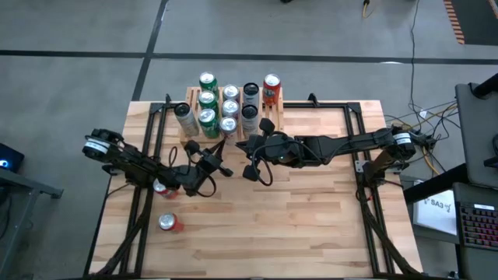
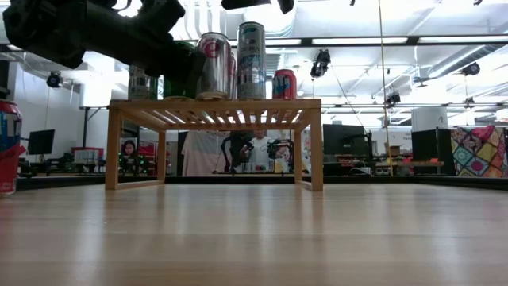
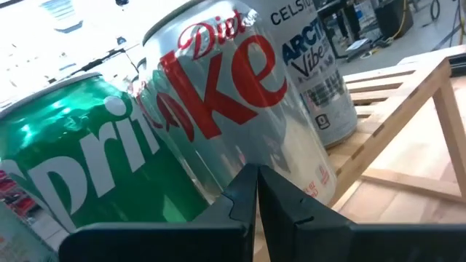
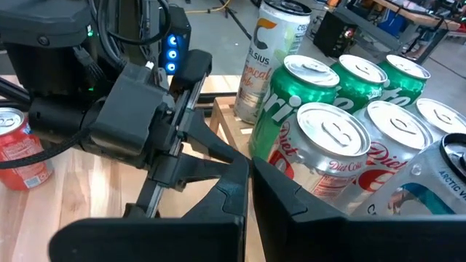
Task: Place canned beverage on shelf
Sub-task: Put the white soda can on the shelf
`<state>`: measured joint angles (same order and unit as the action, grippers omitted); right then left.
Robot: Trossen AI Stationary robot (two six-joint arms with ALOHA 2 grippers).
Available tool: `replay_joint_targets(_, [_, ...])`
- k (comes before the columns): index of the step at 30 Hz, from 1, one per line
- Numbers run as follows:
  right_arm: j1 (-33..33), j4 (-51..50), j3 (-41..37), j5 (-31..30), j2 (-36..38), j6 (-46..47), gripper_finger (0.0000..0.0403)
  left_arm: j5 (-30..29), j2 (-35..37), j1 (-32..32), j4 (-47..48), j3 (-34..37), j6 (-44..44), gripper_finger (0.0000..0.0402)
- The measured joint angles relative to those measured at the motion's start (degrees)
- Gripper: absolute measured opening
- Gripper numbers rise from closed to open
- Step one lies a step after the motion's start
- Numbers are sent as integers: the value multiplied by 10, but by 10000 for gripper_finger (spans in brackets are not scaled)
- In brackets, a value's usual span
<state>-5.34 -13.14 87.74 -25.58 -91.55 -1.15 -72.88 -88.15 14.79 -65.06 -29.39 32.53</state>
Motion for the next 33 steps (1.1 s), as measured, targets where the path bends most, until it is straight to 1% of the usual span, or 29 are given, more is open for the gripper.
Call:
replay_joint_targets(5, [0, 0, 0, 0, 0, 0, 9, 0, 0, 0, 0, 2, 0, 0])
replay_joint_targets(7, [0, 1, 0, 0, 0, 3, 9, 9, 2, 3, 0, 2, 0, 0])
replay_joint_targets(12, [0, -2, 18, 0, 0, 4, 9, 60, 22, 18, 0, 2, 1, 0])
replay_joint_targets(16, [1, -3, 46, 0, 0, -6, 9, 121, 58, 36, 0, 2, 38, 0])
replay_joint_targets(18, [1, -6, 62, 1, 0, -18, 9, 143, 84, 43, 0, 3, 61, 0])
replay_joint_targets(21, [3, -24, 96, 1, -2, -32, 9, 161, 135, 46, -2, 12, 104, 0])
replay_joint_targets(26, [15, -78, 167, 1, -19, -47, 9, 262, 238, 45, 3, 34, 150, 0])
replay_joint_targets(28, [24, -108, 201, 1, -31, -52, 9, 291, 278, 44, 18, 34, 162, 0])
replay_joint_targets(30, [34, -140, 239, 1, -47, -54, 9, 304, 314, 43, 37, 34, 174, 0])
replay_joint_targets(33, [55, -180, 295, 1, -69, -60, 9, 305, 362, 43, 60, 34, 193, 0])
